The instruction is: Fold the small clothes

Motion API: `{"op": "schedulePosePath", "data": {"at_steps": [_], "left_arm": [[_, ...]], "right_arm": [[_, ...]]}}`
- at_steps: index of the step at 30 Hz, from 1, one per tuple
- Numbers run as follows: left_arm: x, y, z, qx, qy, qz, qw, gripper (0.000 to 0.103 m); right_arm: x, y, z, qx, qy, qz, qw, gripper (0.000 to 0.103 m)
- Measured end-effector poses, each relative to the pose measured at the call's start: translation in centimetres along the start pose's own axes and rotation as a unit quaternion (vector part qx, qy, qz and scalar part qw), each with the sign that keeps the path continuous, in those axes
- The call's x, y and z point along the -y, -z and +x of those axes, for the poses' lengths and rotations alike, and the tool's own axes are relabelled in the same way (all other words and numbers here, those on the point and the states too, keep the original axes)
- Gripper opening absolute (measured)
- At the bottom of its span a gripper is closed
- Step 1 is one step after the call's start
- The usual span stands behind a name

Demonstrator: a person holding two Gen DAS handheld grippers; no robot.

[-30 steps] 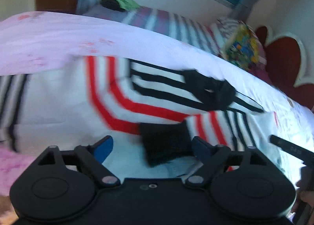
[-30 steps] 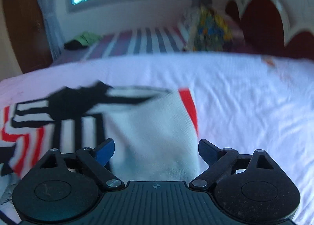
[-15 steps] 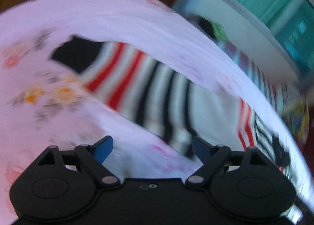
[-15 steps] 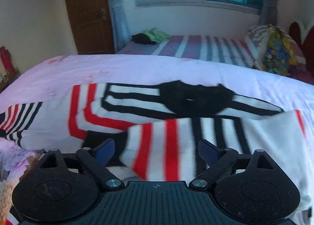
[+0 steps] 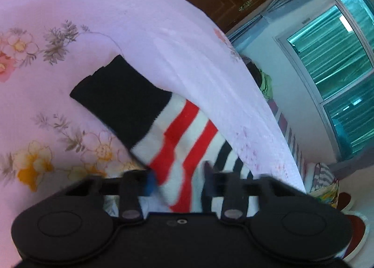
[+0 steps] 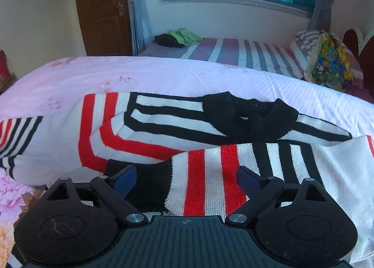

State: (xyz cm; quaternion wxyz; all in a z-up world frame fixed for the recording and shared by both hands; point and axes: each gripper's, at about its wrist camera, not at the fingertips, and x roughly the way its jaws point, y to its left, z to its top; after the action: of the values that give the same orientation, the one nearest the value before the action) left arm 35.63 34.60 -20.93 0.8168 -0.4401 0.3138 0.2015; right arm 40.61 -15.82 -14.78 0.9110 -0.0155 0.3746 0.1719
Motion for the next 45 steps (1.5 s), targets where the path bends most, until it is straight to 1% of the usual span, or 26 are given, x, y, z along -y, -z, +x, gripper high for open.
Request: {"op": "schedulePosePath", "data": {"at_steps": [1, 2, 3, 5, 6, 9, 12, 15, 19, 20, 21, 23, 26, 27, 28, 29, 30, 31, 32, 34, 36, 38, 39, 40, 42, 45], "left_arm": [[-0.2, -0.1, 0.1, 0.001, -0.002, -0.002, 1.0, 0.014], [-0.3, -0.1, 0.1, 0.001, -0.005, 0.0, 1.0, 0.015], [-0.1, 0.0, 0.0, 0.003, -0.007, 0.006, 1.0, 0.015], [0.7, 0.2, -0.7, 0.012, -0.007, 0.026, 0.9996, 0.006], [1.3, 0.2, -1.1, 0.018, -0.002, 0.039, 0.9991, 0.006], [5.0, 0.7, -2.8, 0.037, 0.027, 0.102, 0.9937, 0.006], [10.2, 2.4, -4.2, 0.035, 0.078, 0.173, 0.9811, 0.007], [15.5, 5.7, -4.6, 0.006, 0.131, 0.23, 0.9643, 0.006], [22.1, 12.4, -4.2, -0.053, 0.2, 0.292, 0.934, 0.007], [23.9, 14.7, -3.9, -0.074, 0.221, 0.307, 0.9228, 0.007], [25.1, 16.6, -3.7, -0.089, 0.233, 0.32, 0.9142, 0.007], [27.6, 21.2, -2.9, -0.126, 0.254, 0.353, 0.8918, 0.007], [29.5, 27.0, -0.9, -0.178, 0.25, 0.395, 0.8662, 0.007], [29.8, 28.5, -0.4, -0.186, 0.24, 0.408, 0.8611, 0.007], [30.0, 29.9, 0.1, -0.196, 0.228, 0.426, 0.8535, 0.014], [30.1, 31.0, 0.5, -0.206, 0.215, 0.437, 0.8487, 0.025], [29.9, 31.4, 0.8, -0.22, 0.205, 0.435, 0.8485, 0.029], [29.7, 31.4, 0.7, -0.23, 0.199, 0.427, 0.8515, 0.041], [29.2, 30.9, 0.1, -0.233, 0.2, 0.422, 0.8532, 0.059], [28.8, 29.9, -2.0, -0.207, 0.214, 0.423, 0.856, 0.072], [28.8, 28.8, -3.2, -0.197, 0.229, 0.429, 0.8513, 0.075], [29.0, 27.4, -4.9, -0.181, 0.237, 0.43, 0.852, 0.077], [29.1, 26.5, -5.5, -0.168, 0.235, 0.426, 0.8574, 0.078], [28.6, 25.3, -5.9, -0.155, 0.229, 0.416, 0.8663, 0.084], [27.3, 22.9, -6.2, -0.127, 0.205, 0.399, 0.8847, 0.085], [24.9, 20.5, -4.5, -0.095, 0.13, 0.398, 0.9032, 0.082]], "right_arm": [[-0.1, 0.0, -0.2, 0.008, 0.008, -0.004, 1.0, 0.092], [-0.2, 0.1, -0.1, 0.012, 0.018, -0.009, 1.0, 0.092], [-0.4, 0.4, 0.5, -0.002, 0.026, -0.019, 0.999, 0.092], [-0.4, 1.5, 2.2, -0.037, 0.021, -0.026, 0.999, 0.092], [-0.1, 1.6, 2.4, -0.03, 0.017, -0.018, 0.999, 0.092], [0.3, 0.9, 2.6, -0.038, 0.011, -0.01, 0.999, 0.092], [1.3, 0.5, 1.1, -0.019, -0.009, 0.022, 1.0, 0.092], [3.0, 0.3, -1.0, -0.001, -0.025, 0.067, 0.997, 0.092], [5.7, 0.2, -4.4, 0.02, -0.011, 0.09, 0.996, 0.092], [6.5, 0.3, -5.2, 0.023, -0.006, 0.095, 0.995, 0.092], [7.5, 0.5, -6.0, 0.026, 0.002, 0.1, 0.995, 0.092], [9.4, 1.2, -7.5, 0.028, 0.019, 0.112, 0.993, 0.092], [12.3, 2.9, -9.3, 0.023, 0.046, 0.133, 0.99, 0.092], [13.1, 3.4, -9.7, 0.019, 0.05, 0.141, 0.989, 0.092], [13.8, 4.0, -10.2, 0.016, 0.052, 0.149, 0.987, 0.092], [14.4, 4.3, -10.6, 0.013, 0.053, 0.154, 0.986, 0.092], [14.7, 4.7, -11.1, 0.012, 0.054, 0.157, 0.986, 0.092], [15.0, 4.9, -11.6, 0.014, 0.053, 0.157, 0.986, 0.092], [15.1, 5.1, -12.0, 0.017, 0.047, 0.161, 0.986, 0.092], [15.2, 5.2, -12.5, 0.019, 0.032, 0.165, 0.986, 0.092], [14.5, 5.1, -12.9, 0.02, 0.022, 0.16, 0.987, 0.092], [13.6, 5.0, -13.1, 0.024, 0.005, 0.151, 0.988, 0.092], [12.8, 4.8, -13.3, 0.026, -0.005, 0.144, 0.989, 0.092], [11.9, 4.3, -12.9, 0.028, -0.014, 0.134, 0.991, 0.092], [9.7, 3.9, -12.5, 0.029, -0.025, 0.1, 0.994, 0.092], [6.0, 3.7, -10.8, 0.027, 0.001, 0.025, 0.999, 0.092]]}}
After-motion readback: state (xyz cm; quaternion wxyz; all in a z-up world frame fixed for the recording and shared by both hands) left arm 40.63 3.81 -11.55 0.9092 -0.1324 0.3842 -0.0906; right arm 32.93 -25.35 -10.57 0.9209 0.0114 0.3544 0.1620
